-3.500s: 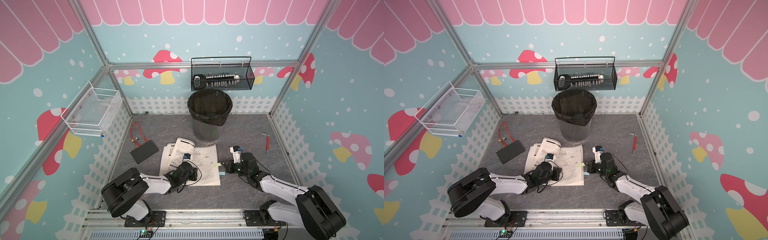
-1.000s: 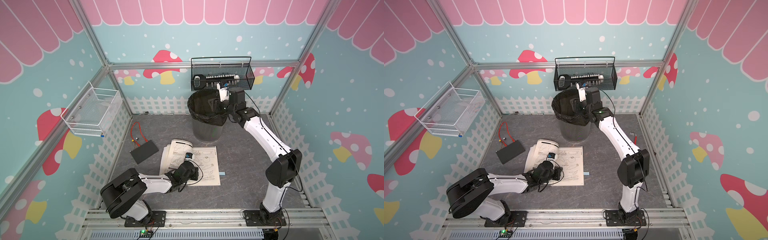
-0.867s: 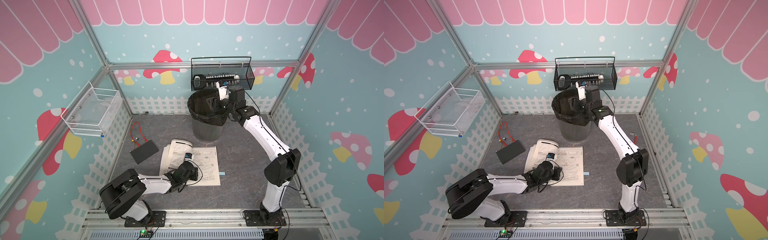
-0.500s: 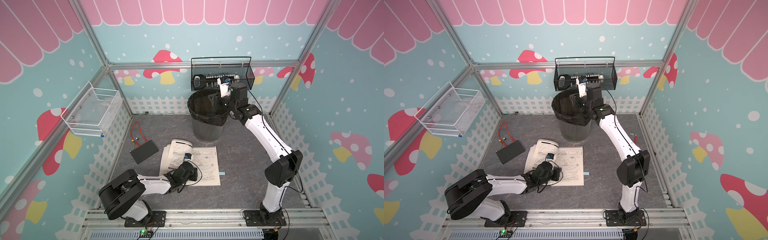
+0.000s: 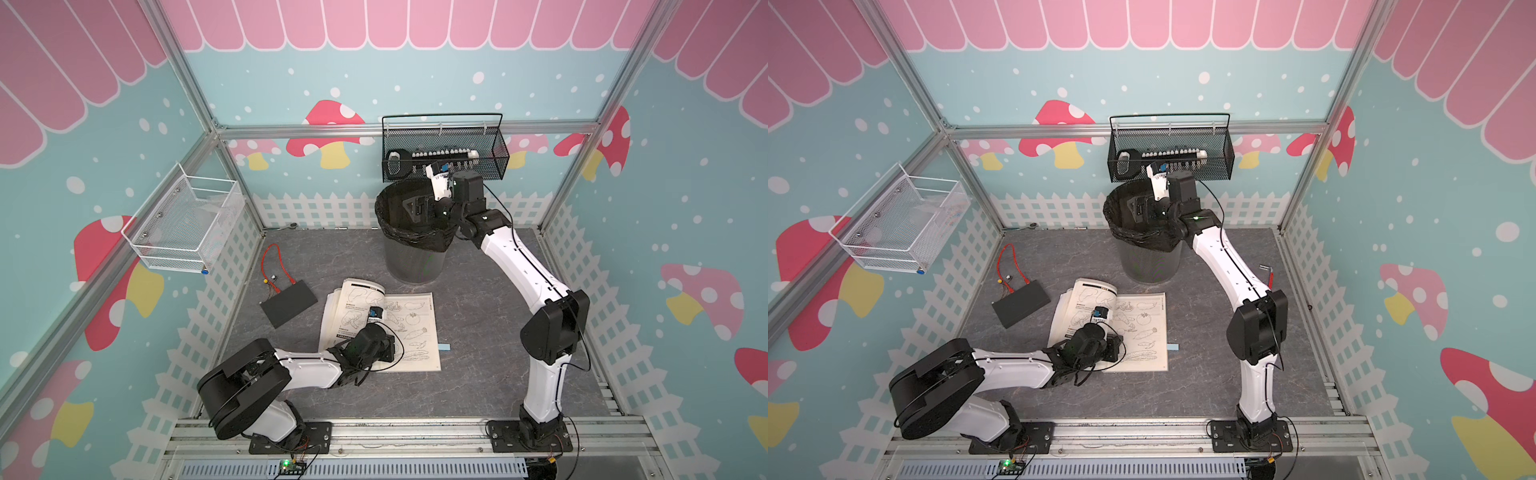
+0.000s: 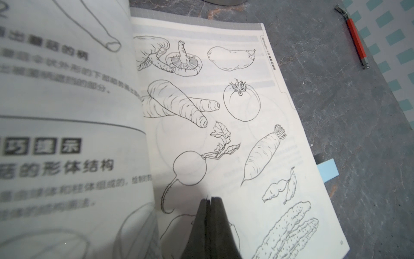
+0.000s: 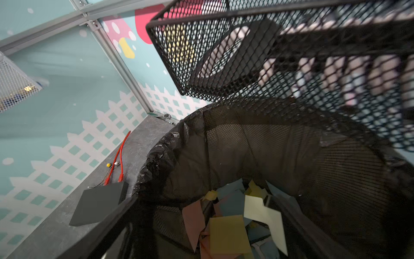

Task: Peel off the used sticky note
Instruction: Place the note in the trash bin.

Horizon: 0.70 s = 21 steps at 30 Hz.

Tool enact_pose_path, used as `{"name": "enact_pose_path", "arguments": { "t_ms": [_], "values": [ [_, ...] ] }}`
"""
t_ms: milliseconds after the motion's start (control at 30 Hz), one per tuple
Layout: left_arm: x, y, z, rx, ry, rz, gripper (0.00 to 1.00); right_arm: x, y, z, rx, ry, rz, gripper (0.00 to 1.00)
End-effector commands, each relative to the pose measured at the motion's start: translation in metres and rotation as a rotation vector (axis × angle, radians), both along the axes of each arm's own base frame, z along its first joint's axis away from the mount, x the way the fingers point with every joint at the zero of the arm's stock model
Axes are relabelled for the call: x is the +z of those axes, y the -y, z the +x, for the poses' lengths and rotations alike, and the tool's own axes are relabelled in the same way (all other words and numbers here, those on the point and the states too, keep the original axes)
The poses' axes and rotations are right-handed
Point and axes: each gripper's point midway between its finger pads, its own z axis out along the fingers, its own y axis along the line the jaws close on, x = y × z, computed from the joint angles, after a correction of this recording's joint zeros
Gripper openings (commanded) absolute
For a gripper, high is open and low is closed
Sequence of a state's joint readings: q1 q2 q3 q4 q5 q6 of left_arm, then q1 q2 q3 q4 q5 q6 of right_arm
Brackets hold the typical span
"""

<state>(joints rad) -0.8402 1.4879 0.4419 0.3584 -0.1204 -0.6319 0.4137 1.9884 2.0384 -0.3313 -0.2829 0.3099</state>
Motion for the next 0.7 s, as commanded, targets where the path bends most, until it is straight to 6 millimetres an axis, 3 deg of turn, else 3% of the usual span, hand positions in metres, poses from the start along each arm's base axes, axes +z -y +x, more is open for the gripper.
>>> {"name": "enact_pose_path", "arguments": {
  "t_ms": [0, 133, 400, 667],
  "values": [
    [-0.008, -0.007, -0.004, 0.016, -0.017, 0.024, 0.0, -0.02, -0.016, -0.002, 0.076, -0.078, 0.038, 0.92],
    [-0.009, -0.008, -0.004, 0.015, -0.019, 0.027, 0.0, -0.027, -0.009, 0.002, 0.026, -0.079, 0.003, 0.91],
    [-0.013, -0.008, -0.004, 0.016, -0.026, 0.035, 0.0, -0.022, 0.046, 0.019, -0.239, 0.01, -0.203, 0.92],
    [-0.015, -0.009, -0.005, 0.017, -0.029, 0.036, 0.0, -0.016, 0.082, 0.024, -0.393, 0.066, -0.356, 0.92]
  ]
}}
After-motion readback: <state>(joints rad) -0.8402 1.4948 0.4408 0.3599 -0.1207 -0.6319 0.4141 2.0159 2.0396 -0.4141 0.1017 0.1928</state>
